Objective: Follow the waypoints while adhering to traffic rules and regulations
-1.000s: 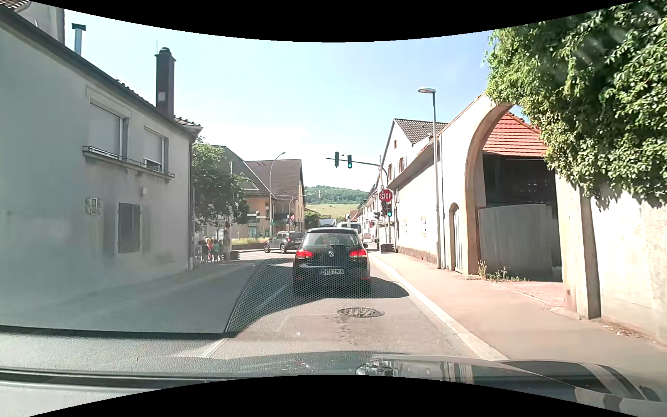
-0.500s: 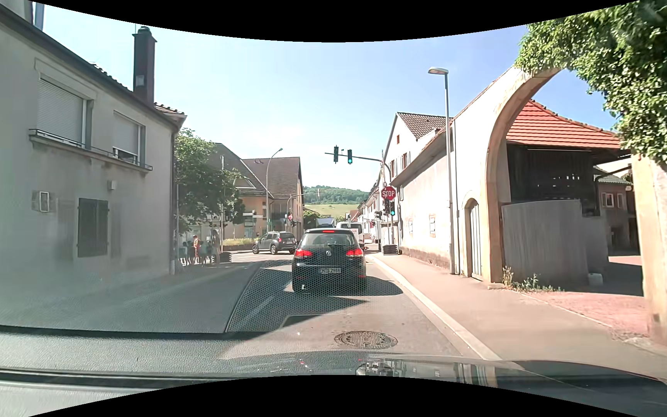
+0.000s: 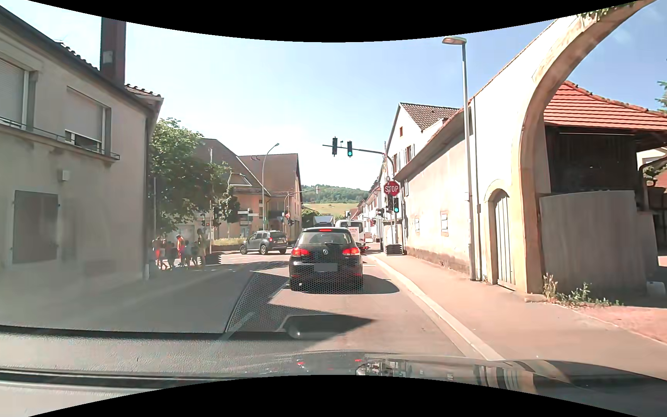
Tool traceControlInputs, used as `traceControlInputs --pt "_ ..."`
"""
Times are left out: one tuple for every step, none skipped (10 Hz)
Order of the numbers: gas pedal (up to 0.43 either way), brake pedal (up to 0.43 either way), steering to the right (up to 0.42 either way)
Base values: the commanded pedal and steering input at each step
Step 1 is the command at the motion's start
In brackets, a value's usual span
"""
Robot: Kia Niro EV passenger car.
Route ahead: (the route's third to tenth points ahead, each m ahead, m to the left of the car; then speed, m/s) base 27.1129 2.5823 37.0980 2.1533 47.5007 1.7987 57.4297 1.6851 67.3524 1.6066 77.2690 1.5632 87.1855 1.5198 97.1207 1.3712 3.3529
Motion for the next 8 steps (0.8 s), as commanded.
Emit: traceControlInputs --pt "0.000 0.000 0.001" --pt "0.000 0.000 0.001" --pt "0.000 0.000 0.001" --pt "0.000 0.018 0.001" --pt "0.000 0.037 0.001" --pt "0.000 0.061 0.001" --pt "0.000 0.091 0.001" --pt "0.000 0.110 0.001"
